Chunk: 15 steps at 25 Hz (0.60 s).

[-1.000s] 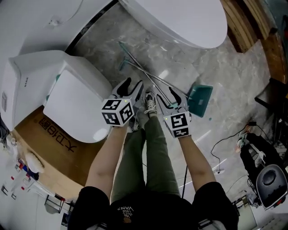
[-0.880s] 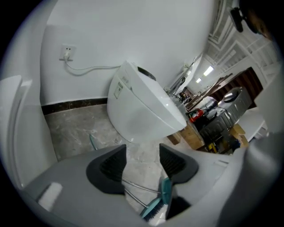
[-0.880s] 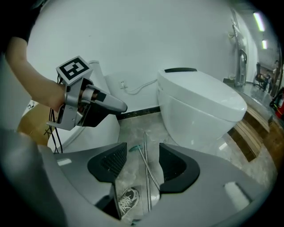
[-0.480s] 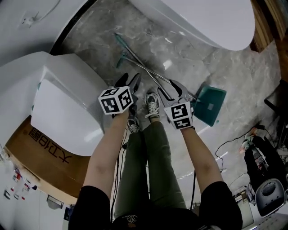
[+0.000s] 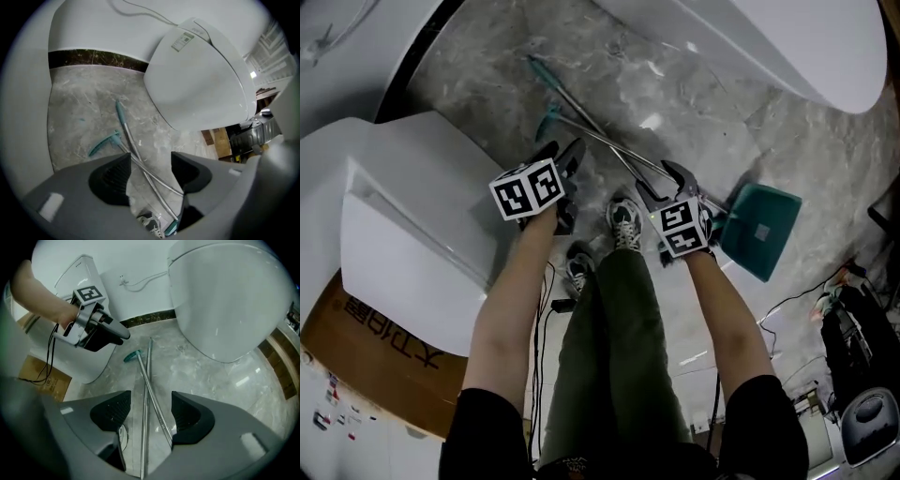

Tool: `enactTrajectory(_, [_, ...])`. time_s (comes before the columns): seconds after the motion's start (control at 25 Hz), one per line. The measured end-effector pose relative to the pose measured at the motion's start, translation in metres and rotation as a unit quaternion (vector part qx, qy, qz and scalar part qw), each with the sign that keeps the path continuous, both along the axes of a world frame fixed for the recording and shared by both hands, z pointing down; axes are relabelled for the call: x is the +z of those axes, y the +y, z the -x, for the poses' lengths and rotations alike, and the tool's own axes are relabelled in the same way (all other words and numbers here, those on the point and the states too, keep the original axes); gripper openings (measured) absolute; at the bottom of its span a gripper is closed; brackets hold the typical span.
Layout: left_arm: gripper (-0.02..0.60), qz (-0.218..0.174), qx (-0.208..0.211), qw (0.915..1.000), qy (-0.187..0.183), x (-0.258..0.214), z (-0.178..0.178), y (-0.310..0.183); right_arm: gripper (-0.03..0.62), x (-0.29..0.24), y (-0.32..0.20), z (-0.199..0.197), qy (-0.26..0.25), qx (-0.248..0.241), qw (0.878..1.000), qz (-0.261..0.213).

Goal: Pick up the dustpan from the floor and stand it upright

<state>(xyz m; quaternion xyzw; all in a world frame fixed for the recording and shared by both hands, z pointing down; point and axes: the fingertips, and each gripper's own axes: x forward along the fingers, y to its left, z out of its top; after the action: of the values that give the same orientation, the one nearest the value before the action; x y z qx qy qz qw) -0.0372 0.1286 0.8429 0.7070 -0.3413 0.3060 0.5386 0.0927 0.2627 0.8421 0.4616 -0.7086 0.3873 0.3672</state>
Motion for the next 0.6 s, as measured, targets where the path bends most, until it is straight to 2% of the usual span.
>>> enactTrajectory(0.24, [0.324,0.039,0.007,0.9992,0.011,0.044,-0.008,0.007,0.286,0.057,0.024,0.005,0.015,-0.013,0.999,0.029])
enactTrajectory(0.6, [0.331,0.053,0.067,0.9960,-0.026,0.093,-0.024,0.014,0.296,0.113,0.039,0.009,0.043,-0.078,0.995,0.040])
